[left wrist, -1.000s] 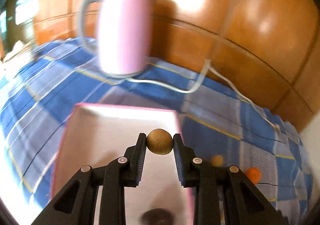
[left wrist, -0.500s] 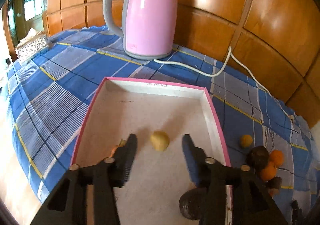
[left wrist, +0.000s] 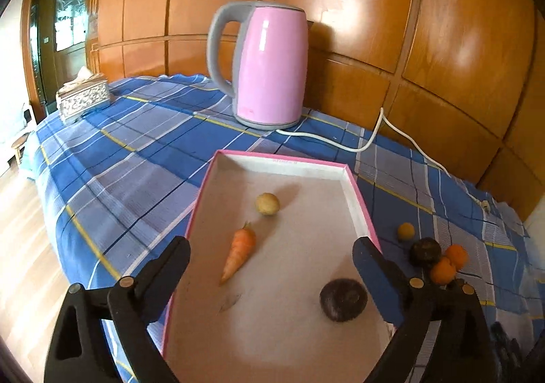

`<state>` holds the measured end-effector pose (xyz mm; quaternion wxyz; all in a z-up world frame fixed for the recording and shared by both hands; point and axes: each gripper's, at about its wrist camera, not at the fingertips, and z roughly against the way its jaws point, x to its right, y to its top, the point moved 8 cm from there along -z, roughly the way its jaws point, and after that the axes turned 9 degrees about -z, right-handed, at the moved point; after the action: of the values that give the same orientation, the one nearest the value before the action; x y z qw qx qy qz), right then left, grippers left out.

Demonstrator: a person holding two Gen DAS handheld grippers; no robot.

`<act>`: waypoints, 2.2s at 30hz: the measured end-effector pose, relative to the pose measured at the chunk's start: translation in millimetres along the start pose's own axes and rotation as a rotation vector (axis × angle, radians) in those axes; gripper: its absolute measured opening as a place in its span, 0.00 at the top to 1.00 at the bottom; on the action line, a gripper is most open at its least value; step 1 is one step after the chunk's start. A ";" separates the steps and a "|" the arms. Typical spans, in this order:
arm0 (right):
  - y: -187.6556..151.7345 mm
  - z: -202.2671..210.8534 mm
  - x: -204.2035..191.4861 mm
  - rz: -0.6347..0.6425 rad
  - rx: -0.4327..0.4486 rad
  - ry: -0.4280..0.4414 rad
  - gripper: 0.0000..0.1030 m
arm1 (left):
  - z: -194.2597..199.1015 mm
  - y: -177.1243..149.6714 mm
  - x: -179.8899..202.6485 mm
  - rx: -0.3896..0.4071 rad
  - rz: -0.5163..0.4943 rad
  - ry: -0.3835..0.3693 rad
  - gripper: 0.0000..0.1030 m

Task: Organize fruits
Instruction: 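Withdraw the left gripper from the tray, then grasp the orange with the right gripper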

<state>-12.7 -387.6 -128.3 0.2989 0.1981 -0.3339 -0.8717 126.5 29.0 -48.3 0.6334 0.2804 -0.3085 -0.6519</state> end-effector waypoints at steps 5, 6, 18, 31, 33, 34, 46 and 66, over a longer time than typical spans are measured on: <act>-0.5 -0.2 -1.2 0.007 -0.001 0.000 0.17 | 9.0 -16.6 -11.1 -0.018 0.026 0.018 0.02; -0.5 -0.2 -1.2 0.008 -0.001 0.000 0.17 | 10.6 -19.0 -13.0 -0.018 0.027 0.025 0.01; -1.4 0.0 -2.3 0.012 -0.001 -0.002 0.17 | 20.7 -46.6 -25.8 -0.044 0.033 0.063 0.00; -2.4 0.0 -3.3 0.029 -0.009 0.000 0.16 | 14.9 -59.1 -18.4 -0.076 0.009 0.056 0.00; -2.7 0.3 -3.8 0.031 -0.013 0.001 0.16 | 14.6 -59.8 -16.4 -0.077 0.003 0.050 0.00; -2.6 0.4 -4.5 0.033 -0.018 0.002 0.16 | 14.8 -60.1 -15.4 -0.077 0.001 0.046 0.00; -9.3 6.5 -52.0 0.126 -0.129 0.214 0.27 | 26.7 -55.8 -6.0 -0.027 -0.005 -0.025 0.00; 19.2 -8.2 -181.0 0.203 -0.279 0.486 0.49 | 17.0 -68.0 -31.5 -0.068 0.049 0.026 0.00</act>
<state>133.6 -284.6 -94.3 0.4801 0.3236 -0.1474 -0.8019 70.5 61.7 -89.5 0.6625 0.2595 -0.2846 -0.6425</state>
